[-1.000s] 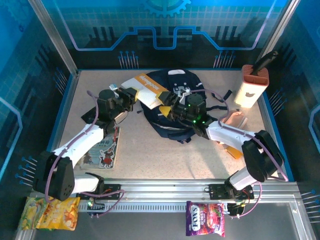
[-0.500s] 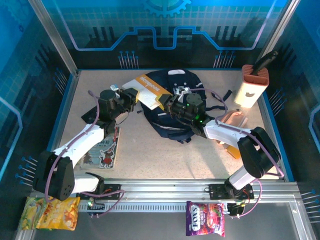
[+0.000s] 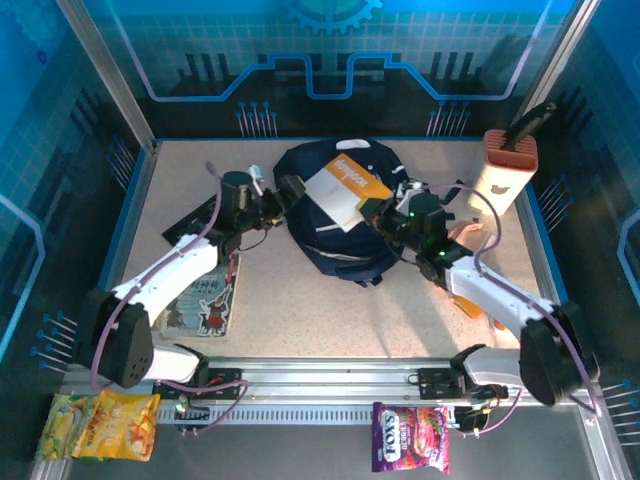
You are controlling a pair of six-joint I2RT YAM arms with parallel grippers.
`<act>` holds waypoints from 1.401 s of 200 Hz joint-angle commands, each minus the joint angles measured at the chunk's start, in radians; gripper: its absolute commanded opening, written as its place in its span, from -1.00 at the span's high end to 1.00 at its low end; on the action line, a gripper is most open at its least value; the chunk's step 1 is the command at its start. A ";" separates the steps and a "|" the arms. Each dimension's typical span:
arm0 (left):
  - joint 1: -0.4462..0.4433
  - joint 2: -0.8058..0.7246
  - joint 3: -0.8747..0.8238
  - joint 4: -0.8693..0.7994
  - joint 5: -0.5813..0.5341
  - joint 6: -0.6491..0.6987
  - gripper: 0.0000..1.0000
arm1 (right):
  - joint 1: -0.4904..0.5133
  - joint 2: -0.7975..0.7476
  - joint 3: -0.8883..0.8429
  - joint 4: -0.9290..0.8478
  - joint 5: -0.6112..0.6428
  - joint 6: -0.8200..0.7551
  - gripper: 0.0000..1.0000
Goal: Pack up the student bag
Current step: Open the student bag at the top-center of the table.
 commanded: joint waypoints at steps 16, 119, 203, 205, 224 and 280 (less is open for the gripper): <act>-0.103 0.151 0.156 -0.164 0.027 0.345 -0.99 | -0.084 -0.181 0.010 -0.367 0.158 -0.171 1.00; -0.328 0.566 0.603 -0.535 -0.231 1.014 -0.83 | -0.318 -0.349 -0.016 -0.638 0.153 -0.245 1.00; -0.396 0.860 0.951 -0.789 -0.439 1.126 -0.39 | -0.398 -0.383 -0.035 -0.666 0.108 -0.250 1.00; -0.394 0.866 0.957 -0.791 -0.444 1.125 -0.36 | -0.398 -0.383 -0.035 -0.666 0.107 -0.250 1.00; -0.401 0.900 0.992 -0.814 -0.479 1.127 -0.23 | -0.412 -0.392 -0.037 -0.673 0.101 -0.254 1.00; -0.425 0.860 0.994 -0.789 -0.505 1.122 0.42 | -0.452 -0.438 -0.033 -0.709 0.112 -0.274 1.00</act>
